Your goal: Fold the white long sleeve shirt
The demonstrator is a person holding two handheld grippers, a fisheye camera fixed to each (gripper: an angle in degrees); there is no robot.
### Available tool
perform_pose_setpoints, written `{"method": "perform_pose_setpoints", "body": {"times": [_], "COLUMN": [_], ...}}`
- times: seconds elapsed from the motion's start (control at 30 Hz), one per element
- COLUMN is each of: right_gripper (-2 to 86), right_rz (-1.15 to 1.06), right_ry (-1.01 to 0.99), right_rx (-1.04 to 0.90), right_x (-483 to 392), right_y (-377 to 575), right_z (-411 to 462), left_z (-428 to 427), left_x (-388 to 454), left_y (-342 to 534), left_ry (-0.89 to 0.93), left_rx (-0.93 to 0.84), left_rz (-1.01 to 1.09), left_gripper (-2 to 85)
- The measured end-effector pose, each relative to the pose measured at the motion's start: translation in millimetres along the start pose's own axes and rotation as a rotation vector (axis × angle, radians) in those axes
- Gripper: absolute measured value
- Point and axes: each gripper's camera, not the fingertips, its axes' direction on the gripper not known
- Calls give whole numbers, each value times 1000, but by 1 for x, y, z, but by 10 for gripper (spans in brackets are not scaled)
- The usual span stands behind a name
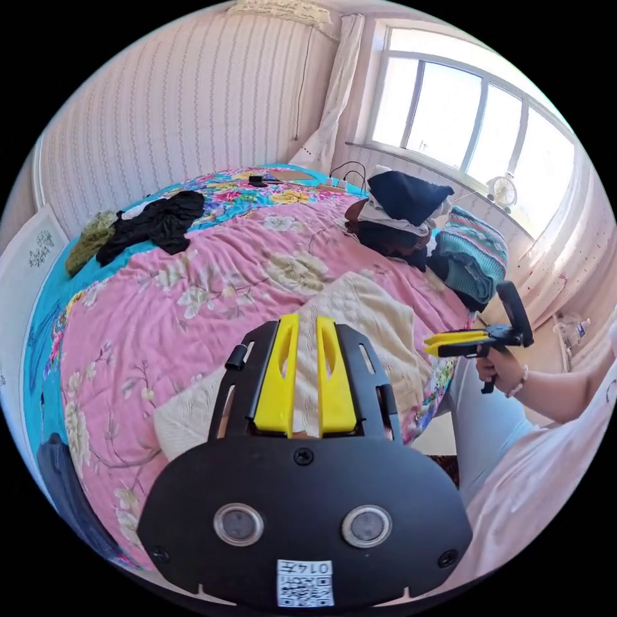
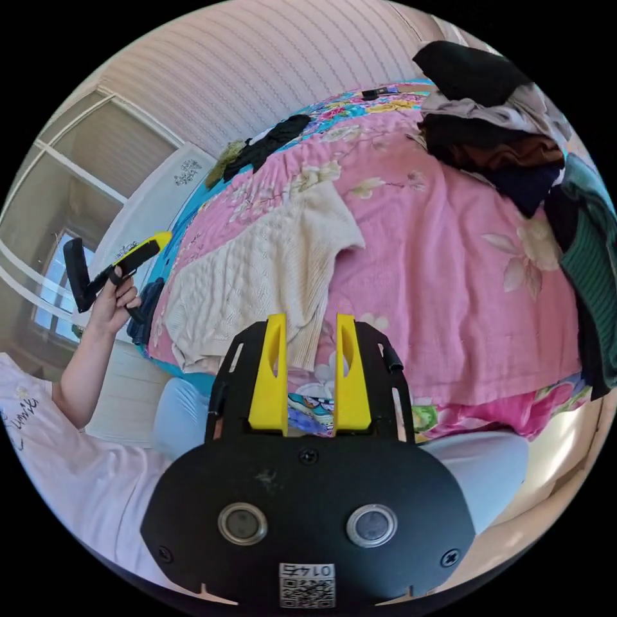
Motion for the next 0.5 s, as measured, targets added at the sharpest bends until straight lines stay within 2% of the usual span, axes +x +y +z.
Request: {"method": "perform_pose_setpoints", "body": {"times": [0.23, 0.3, 0.37, 0.43, 0.5], "right_gripper": [86, 60, 35, 27, 22], "right_rz": [-44, -71, -77, -86, -103], "right_ry": [8, 8, -17, -33, -38], "right_rx": [-65, -85, -86, -77, -67], "right_x": [8, 9, 13, 14, 14], "right_y": [-10, -13, -15, -14, -12], "right_z": [25, 27, 25, 23, 20], "left_z": [121, 158, 208, 231, 230], "left_x": [21, 29, 35, 30, 22], "left_y": [-109, -123, -130, -126, -126], "left_ry": [110, 81, 58, 96, 127], "left_rx": [-79, -166, -368, -475, -463], "left_rz": [-5, 18, 45, 14, -2], "left_gripper": [81, 84, 83, 72, 63]}}
